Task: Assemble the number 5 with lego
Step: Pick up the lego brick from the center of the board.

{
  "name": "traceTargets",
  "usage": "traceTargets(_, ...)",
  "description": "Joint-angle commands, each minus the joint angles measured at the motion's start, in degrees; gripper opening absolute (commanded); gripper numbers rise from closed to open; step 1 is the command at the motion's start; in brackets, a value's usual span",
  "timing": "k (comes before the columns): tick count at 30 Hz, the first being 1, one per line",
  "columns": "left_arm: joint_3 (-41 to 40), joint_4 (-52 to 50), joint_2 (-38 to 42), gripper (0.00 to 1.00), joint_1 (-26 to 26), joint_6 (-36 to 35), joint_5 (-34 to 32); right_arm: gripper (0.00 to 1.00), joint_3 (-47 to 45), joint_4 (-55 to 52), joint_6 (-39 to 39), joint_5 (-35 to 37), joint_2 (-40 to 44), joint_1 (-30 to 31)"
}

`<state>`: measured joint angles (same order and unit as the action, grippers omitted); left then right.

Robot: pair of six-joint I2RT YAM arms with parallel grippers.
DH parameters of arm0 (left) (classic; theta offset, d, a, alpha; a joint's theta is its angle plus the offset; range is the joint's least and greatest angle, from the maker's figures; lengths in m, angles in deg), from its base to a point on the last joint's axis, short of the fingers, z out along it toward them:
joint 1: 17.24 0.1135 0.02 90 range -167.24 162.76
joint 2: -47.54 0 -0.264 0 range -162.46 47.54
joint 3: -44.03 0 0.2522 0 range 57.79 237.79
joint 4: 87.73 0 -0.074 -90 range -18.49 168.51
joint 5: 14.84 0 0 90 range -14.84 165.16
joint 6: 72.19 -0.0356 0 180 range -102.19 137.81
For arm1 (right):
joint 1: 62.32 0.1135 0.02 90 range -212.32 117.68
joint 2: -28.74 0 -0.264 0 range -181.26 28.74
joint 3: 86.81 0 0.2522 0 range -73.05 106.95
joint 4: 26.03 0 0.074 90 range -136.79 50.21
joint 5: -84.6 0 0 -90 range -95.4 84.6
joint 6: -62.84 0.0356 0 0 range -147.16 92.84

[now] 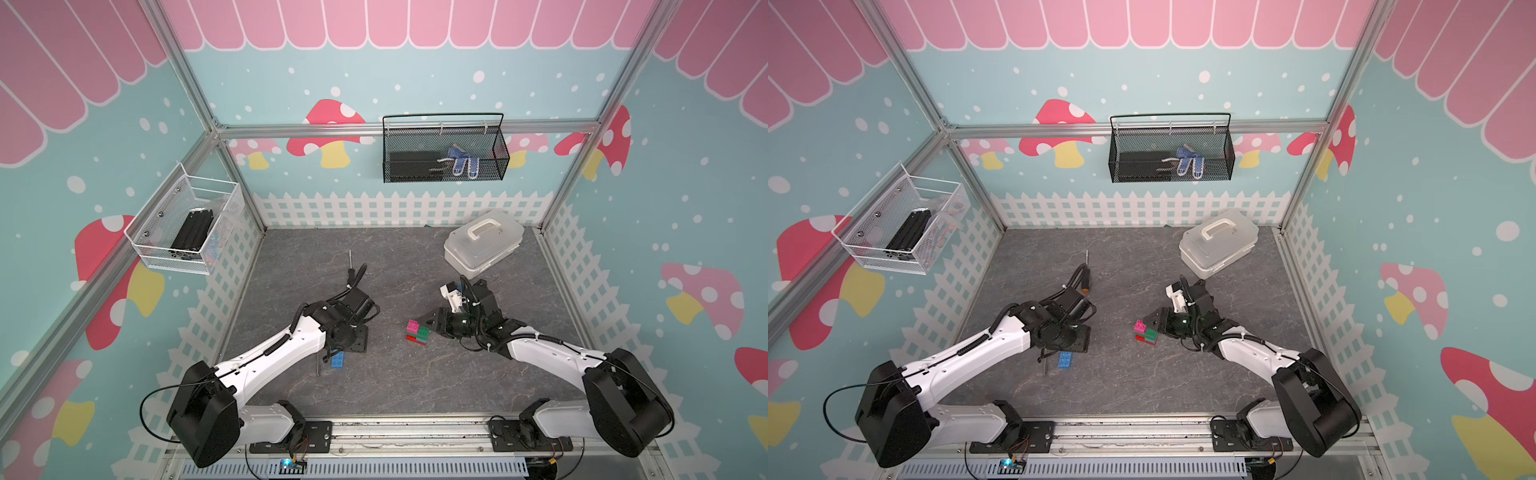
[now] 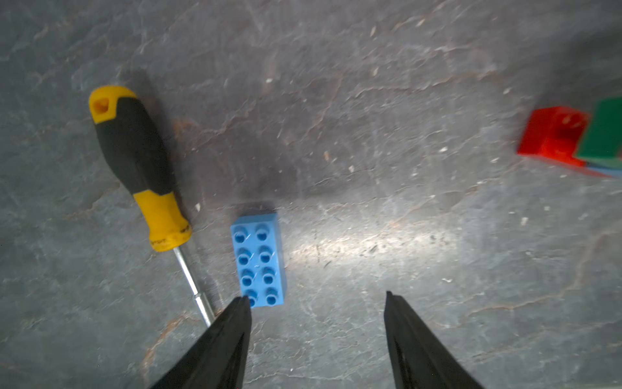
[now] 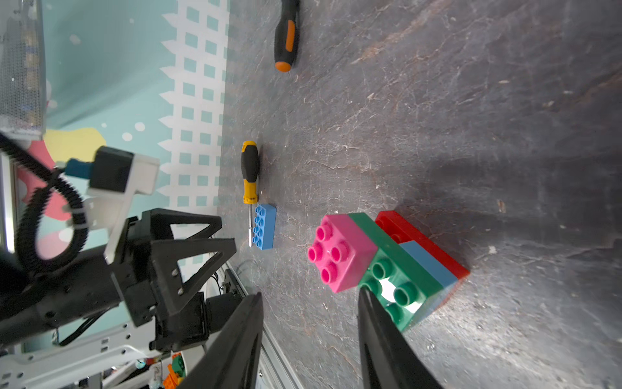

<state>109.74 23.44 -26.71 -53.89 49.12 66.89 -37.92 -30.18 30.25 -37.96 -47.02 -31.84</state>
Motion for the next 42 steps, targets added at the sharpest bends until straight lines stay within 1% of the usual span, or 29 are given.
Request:
traceTargets(1, -1.7, -0.8, 1.5, 0.67, 1.6, 1.8, -2.6, 0.51, -1.9, -2.3, -0.8, 0.7, 2.1, 0.4)
traceTargets(7, -2.8, 0.5, -1.7, 0.67, 3.2, 3.1, -2.9, 0.58, -4.3, -0.6, -0.3, 2.2, 5.5, 0.4)
traceTargets(15, -6.2, 4.6, -3.2, 0.66, 4.9, 4.0, -1.2, 0.59, -3.3, -1.1, -1.8, 1.4, 4.7, 0.3)
traceTargets(19, -8.0, 7.3, -4.0, 0.65, 5.3, 4.5, 0.4, 0.59, -2.4, -7.0, -3.9, 3.1, 5.9, 0.2)
traceTargets(21, -8.5, 7.9, -4.5, 0.64, 5.3, 4.5, 0.7, 0.59, -3.8, -6.8, -3.2, 2.6, 6.7, 0.2)
traceTargets(23, -9.1, 8.8, -5.0, 0.64, 5.3, 4.5, 0.8, 0.6, -7.0, -4.2, -1.2, 2.0, 8.0, 0.2)
traceTargets(25, -9.4, 9.4, -5.4, 0.64, 5.3, 4.5, 1.1, 0.6, -9.0, -4.7, -1.1, 2.9, 9.9, 0.2)
traceTargets(28, -10.1, 10.3, -6.7, 0.62, 5.3, 4.5, 1.3, 0.61, -10.4, -5.5, -1.1, 3.6, 11.9, 0.2)
traceTargets(30, -10.2, 10.8, -7.8, 0.52, 5.3, 4.2, 1.3, 0.61, -10.7, -5.7, -1.1, 3.6, 12.0, 0.3)
traceTargets(34, -9.2, 12.0, -10.2, 0.38, 4.8, 2.5, 2.6, 0.62, -11.0, -5.6, -1.5, 3.8, 12.0, 0.1)
traceTargets(36, -8.2, 12.6, -11.4, 0.34, 3.8, 0.9, 3.6, 0.61, -11.1, -5.6, -1.8, 3.6, 11.9, 0.1)
traceTargets(39, -5.1, 12.6, -14.1, 0.3, 0.6, -2.5, 4.5, 0.62, -11.7, -6.6, -2.6, 3.7, 12.0, 0.0)
traceTargets(42, -1.7, 11.8, -16.1, 0.23, -2.3, -5.9, 4.2, 0.62, -11.0, -12.9, -5.4, 5.5, 11.9, 0.0)
